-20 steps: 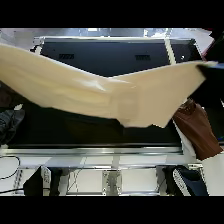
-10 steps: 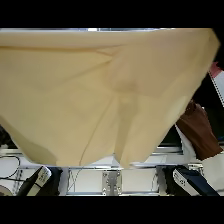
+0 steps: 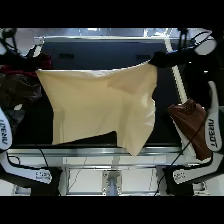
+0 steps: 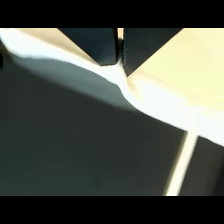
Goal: Fold the shirts.
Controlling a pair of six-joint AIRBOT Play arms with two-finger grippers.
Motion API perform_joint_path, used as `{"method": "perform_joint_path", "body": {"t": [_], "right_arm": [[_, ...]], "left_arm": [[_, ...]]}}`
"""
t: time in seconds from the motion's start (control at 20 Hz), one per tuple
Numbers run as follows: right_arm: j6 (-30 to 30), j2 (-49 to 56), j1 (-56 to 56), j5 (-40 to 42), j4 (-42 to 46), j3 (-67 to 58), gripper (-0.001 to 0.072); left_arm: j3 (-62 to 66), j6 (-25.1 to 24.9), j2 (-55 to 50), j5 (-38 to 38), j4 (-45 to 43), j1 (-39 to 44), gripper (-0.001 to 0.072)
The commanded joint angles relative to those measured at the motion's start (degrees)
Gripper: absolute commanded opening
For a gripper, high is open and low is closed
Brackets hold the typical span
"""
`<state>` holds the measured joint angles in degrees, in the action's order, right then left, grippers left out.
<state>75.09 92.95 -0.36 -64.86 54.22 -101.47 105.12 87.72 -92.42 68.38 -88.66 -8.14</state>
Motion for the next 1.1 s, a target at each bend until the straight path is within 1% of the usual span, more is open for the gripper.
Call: {"method": "perform_joint_path", "body": {"t": [0.0,0.1,0.2,0.35,0.45,0.55,0.65,0.8,0.9,1.05], "right_arm": [[-0.13,9.88,1.9,8.39,1.95,-0.07,0.0013],[-0.04,12.11,1.44,11.47,1.99,-0.07,0.0014],[1.22,12.55,0.98,11.67,2.51,-0.07,0.0014],[1.4,12.48,1.14,8.24,3.15,-0.07,0.0014],[1.42,12.46,1.14,5.18,4.33,-0.07,0.0013],[2.47,12.39,1.14,2.25,6.82,-0.07,0.0013],[2.89,12.39,1.16,-1.88,9.55,-0.07,0.0013],[4.02,12.46,1.99,-7.1,16.11,0.13,0.0013],[5.29,12.55,2.82,-8.17,19.3,0.13,0.0013],[5.92,12.55,3.28,-8.35,20.68,3.63,0.0013]], "left_arm": [[0.07,10.01,-7.56,-12.37,-10.78,3.65,0.0007],[0.07,9.44,-8.17,-12.26,-10.69,3.93,0.0008],[0.07,7.78,-8.02,-9.25,-10.78,4.02,0.0007],[-0.46,7.37,-7.98,1.03,-10.75,4.02,0.0007],[-3.04,4.92,-7.21,3.67,-10.73,4.11,0.0007],[-7.96,4.79,-5.18,3.23,-10.75,4.17,0.0008],[-14.25,4.81,-2.16,0.48,-10.75,4.17,0.0008],[-22.64,4.81,1.64,-2.86,-10.78,4.09,0.0008],[-25.18,4.83,1.97,-3.52,-10.75,4.0,0.0008],[-26.75,4.83,1.97,-4.55,-10.75,4.0,0.0008]]}}
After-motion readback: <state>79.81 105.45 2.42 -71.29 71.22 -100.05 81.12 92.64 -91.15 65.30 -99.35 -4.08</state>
